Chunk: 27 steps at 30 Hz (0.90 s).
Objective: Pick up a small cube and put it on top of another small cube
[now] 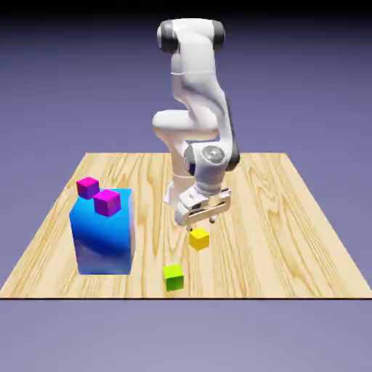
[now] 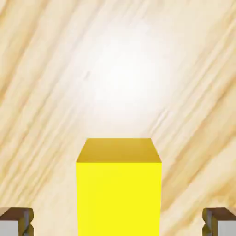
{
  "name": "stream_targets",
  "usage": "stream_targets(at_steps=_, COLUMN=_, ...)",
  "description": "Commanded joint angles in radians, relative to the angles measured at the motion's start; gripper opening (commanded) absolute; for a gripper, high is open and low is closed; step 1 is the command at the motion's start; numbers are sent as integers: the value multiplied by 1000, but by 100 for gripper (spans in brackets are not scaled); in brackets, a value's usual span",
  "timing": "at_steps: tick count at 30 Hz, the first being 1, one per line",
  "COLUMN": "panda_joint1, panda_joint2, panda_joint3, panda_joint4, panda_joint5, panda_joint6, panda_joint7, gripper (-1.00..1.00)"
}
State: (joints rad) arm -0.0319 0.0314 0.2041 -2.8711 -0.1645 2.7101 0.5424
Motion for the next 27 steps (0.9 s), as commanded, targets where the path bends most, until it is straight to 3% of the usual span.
stream_targets(at_steps=1, panda_joint1=33, panda_joint2=23, panda_joint3=-36, panda_joint4=2, panda_joint5=-13, panda_joint6=21, panda_joint7=9, gripper=0)
stream_targets(at_steps=8, panda_joint1=252, panda_joint2=184, panda_joint3=-285, panda_joint4=12, panda_joint5=-100, panda_joint6=167, panda_joint7=73, gripper=0)
stream_targets(at_steps=9, panda_joint1=252, panda_joint2=184, panda_joint3=-285, panda_joint4=12, panda_joint5=-100, panda_joint6=167, panda_joint7=73, gripper=-100)
stream_targets(at_steps=22, panda_joint1=-127, panda_joint2=-93, panda_joint3=145, panda_joint4=-6, panda_joint5=51, panda_joint6=-85, panda_joint7=-37, gripper=-100)
stream_targets(at_steps=27, panda_joint1=-127, panda_joint2=-131, panda_joint3=74, panda_joint4=127, panda_joint5=93, panda_joint6=-196, panda_joint7=42, gripper=-100)
